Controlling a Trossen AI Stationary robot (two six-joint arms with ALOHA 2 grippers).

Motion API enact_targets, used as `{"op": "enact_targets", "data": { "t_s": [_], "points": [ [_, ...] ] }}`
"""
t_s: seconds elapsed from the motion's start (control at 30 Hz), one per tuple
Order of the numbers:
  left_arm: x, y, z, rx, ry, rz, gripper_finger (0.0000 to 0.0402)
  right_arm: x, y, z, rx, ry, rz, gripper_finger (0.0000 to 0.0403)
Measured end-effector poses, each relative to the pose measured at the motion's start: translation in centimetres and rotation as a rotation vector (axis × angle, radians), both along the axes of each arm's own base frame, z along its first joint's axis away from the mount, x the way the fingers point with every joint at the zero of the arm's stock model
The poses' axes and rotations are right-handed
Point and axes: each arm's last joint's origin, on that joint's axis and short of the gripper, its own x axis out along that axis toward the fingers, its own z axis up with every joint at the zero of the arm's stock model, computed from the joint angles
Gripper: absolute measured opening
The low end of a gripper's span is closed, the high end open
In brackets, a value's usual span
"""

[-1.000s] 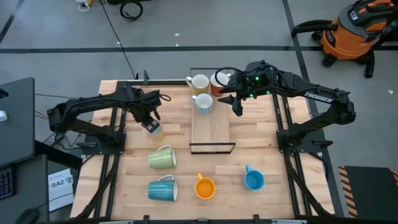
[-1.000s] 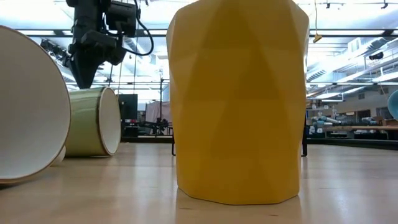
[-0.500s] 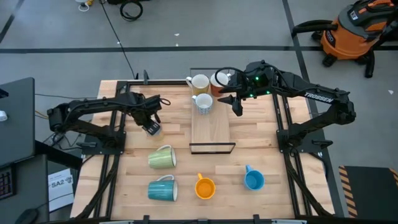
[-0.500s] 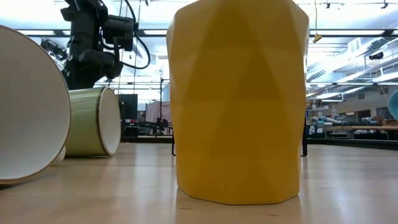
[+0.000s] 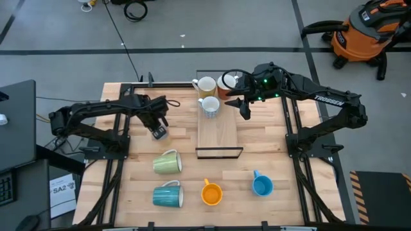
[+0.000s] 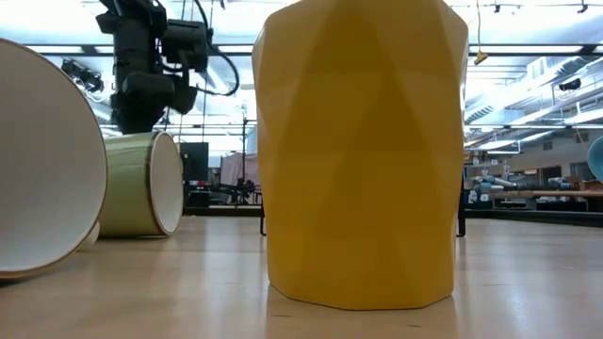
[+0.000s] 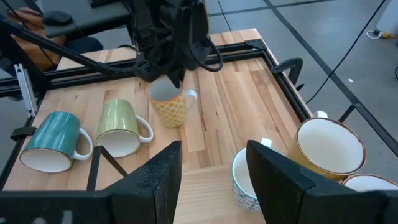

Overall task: Place coffee mugs
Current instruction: Put the yellow patterned mug on the shelf

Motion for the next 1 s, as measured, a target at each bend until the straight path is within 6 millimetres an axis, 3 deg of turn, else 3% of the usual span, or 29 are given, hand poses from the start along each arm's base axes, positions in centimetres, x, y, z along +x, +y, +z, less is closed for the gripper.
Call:
{"op": "enact_targets", "data": {
  "t_s": [0.27, 0.67, 0.8, 1.0],
  "points": [
    [1.8, 0.7, 4.8, 0.141, -0.147, -0.3, 0.0021, 0.0, -0.1, 0.1, -0.003, -0.012, -0.002, 0.0185],
    [3.3, 1.1, 14.7, 0.415, -0.439, -0.48, 0.0021, 1.1, -0.4, 0.9, -0.085, -0.129, 0.027, 0.0185],
    [4.0, 0.6, 16.1, 0.487, -0.52, -0.535, 0.0021, 3.1, -0.9, 0.5, -0.1, -0.19, 0.038, 0.0184],
    [4.9, -0.5, 16.2, 0.51, -0.564, -0.609, 0.0021, 6.4, -1.9, -0.9, -0.064, -0.276, 0.183, 0.0185]
  ]
}}
